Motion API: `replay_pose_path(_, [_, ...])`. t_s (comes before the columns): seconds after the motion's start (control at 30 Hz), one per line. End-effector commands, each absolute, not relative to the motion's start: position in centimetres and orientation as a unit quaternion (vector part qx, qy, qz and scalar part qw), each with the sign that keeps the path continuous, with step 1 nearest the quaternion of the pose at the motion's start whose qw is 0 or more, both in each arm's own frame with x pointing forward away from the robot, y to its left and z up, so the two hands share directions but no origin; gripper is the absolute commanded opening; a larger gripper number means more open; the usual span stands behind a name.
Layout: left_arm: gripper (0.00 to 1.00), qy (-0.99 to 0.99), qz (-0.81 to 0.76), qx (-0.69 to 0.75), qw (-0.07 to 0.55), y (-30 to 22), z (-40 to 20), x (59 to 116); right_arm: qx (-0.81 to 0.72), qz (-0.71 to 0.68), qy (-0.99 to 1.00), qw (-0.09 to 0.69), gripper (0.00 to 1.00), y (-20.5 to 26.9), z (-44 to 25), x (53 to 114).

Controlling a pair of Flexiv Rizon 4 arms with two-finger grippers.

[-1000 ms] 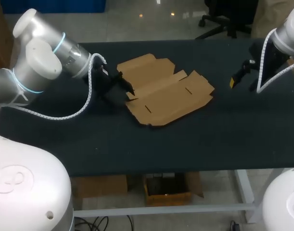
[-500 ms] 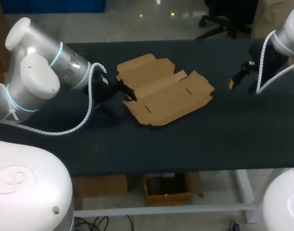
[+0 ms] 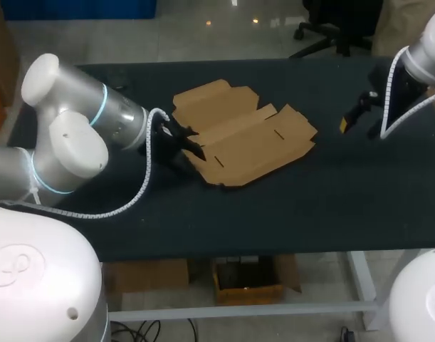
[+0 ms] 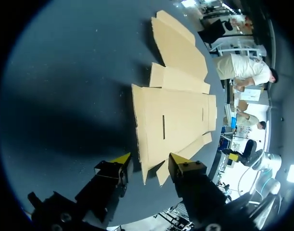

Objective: Assemble the packaging by folding the flat box into shape, placing the metal phone stand inside, and closing the box properly

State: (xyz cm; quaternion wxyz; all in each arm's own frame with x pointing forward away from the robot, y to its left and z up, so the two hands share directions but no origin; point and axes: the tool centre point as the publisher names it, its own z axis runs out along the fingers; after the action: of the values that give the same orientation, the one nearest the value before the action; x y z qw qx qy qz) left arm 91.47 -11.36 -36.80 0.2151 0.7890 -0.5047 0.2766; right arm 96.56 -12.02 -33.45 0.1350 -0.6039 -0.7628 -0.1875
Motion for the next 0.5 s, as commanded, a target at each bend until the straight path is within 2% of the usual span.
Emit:
replay_pose_path(0.03, [0.47,-0.497,0.282,0.796,0.2,-12.0,-37.6,91.8,-0.603,-0.188,-0.762,0.139,1.0,-12.5,-33.3,96.5])
replay_pose_path(0.3, [0.39,-0.476,0.293,0.807,0.189,-11.7,-38.4,92.5,-0.601,-0.19,-0.763,0.141,1.0,-12.4,-33.4,96.6])
replay_pose_path(0.5, [0.22,-0.46,0.298,0.815,0.189,-11.2,-39.1,93.6,-0.6,-0.188,-0.764,0.143,1.0,-12.3,-33.5,96.7])
